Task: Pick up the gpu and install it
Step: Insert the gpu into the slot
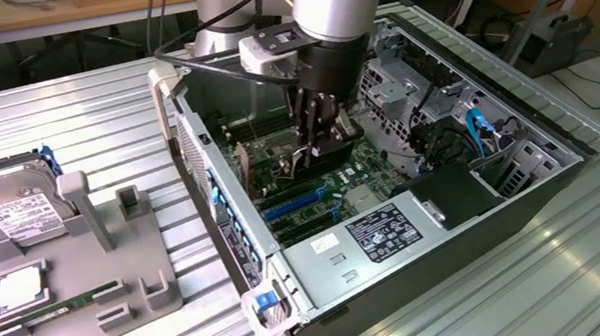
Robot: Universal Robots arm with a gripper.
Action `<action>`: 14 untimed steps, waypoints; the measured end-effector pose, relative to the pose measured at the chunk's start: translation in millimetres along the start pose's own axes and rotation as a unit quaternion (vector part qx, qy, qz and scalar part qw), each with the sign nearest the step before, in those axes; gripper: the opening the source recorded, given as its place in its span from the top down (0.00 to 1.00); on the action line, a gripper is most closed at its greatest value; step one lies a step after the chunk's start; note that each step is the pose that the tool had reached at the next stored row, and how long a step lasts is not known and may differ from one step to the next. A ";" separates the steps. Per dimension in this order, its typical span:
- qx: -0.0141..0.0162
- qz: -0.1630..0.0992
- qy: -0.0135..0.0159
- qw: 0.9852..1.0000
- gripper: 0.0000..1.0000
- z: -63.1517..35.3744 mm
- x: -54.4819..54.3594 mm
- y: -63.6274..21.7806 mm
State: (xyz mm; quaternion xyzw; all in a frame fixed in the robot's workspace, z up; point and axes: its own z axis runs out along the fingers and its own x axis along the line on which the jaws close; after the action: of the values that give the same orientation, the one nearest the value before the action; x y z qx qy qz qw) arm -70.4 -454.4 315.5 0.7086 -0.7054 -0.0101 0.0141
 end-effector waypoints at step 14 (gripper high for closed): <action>0.000 0.001 -0.003 1.000 0.74 23.2 1.6 -0.1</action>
State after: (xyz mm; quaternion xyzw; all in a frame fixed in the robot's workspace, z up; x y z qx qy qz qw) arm -71.1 -456.1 292.3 0.7080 -0.7060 -0.0121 0.0121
